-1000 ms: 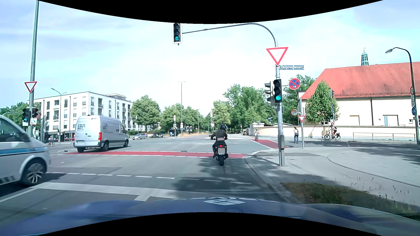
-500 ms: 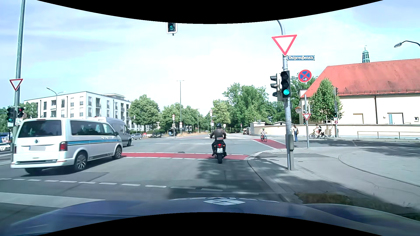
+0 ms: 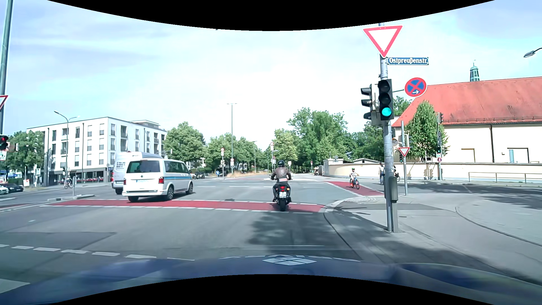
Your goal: Follow the waypoints while adhering to traffic rules and regulations
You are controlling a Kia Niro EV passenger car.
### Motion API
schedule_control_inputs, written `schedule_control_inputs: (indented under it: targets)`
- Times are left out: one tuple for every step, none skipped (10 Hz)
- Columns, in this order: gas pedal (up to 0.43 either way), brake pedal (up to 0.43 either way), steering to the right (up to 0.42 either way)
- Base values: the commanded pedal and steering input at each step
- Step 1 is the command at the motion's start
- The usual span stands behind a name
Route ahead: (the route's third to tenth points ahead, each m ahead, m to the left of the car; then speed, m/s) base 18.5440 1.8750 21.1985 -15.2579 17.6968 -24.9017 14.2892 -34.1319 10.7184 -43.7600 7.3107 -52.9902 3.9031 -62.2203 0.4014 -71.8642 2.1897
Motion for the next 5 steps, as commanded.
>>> schedule_control_inputs:
  targets:
    - [0.039,0.000,0.003]
    - [0.047,0.000,0.003]
    - [0.059,0.000,0.003]
    - [0.059,0.000,0.003]
    - [0.059,0.000,0.003]
